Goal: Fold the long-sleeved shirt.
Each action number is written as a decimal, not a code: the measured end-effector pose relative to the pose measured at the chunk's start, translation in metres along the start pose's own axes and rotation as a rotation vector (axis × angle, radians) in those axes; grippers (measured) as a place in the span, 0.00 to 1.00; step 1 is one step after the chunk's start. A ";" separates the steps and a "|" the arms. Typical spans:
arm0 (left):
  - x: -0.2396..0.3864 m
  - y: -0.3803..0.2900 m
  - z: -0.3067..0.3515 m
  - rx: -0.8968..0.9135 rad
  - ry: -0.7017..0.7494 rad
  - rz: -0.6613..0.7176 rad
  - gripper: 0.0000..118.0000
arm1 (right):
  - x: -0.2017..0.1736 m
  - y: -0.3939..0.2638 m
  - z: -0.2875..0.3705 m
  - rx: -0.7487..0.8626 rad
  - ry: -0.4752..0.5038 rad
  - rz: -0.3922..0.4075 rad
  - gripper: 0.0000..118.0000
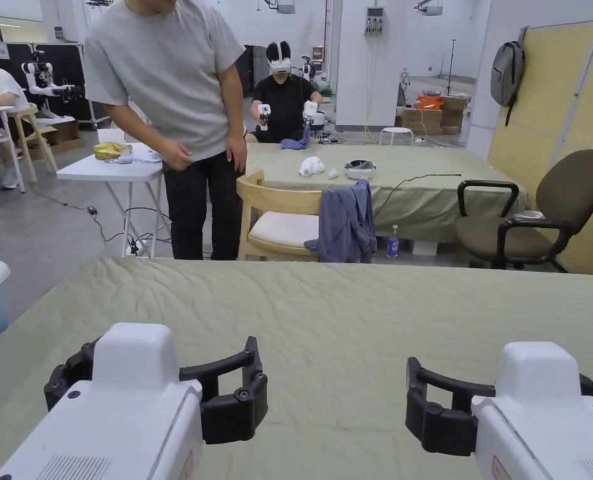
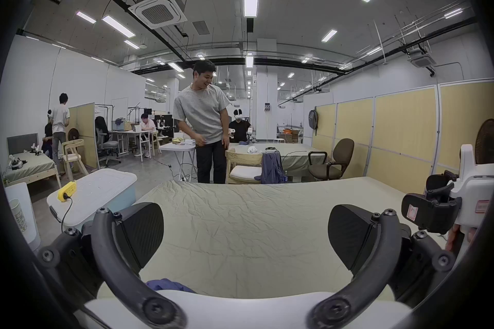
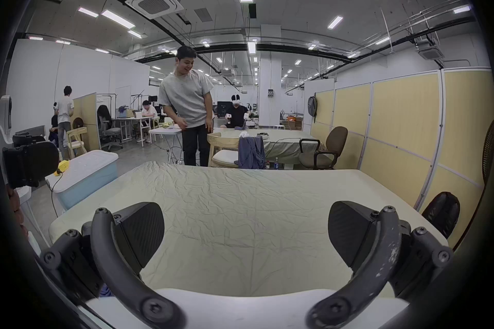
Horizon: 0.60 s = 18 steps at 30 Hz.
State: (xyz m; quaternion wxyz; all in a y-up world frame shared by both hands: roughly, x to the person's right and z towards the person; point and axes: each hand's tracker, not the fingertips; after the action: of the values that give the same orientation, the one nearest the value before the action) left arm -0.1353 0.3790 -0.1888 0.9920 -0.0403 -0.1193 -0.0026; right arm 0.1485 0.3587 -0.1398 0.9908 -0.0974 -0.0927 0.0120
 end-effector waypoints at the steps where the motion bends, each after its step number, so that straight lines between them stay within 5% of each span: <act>1: -0.001 0.000 -0.001 -0.002 0.000 0.000 1.00 | 0.000 0.000 0.000 0.001 0.001 0.000 1.00; 18: -0.004 0.000 -0.001 0.007 -0.012 -0.007 1.00 | -0.001 -0.001 -0.001 -0.008 -0.001 -0.004 1.00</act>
State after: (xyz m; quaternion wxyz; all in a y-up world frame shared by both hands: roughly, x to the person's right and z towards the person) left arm -0.1387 0.3784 -0.1911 0.9914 -0.0366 -0.1254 -0.0055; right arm 0.1482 0.3571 -0.1409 0.9904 -0.1013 -0.0933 0.0099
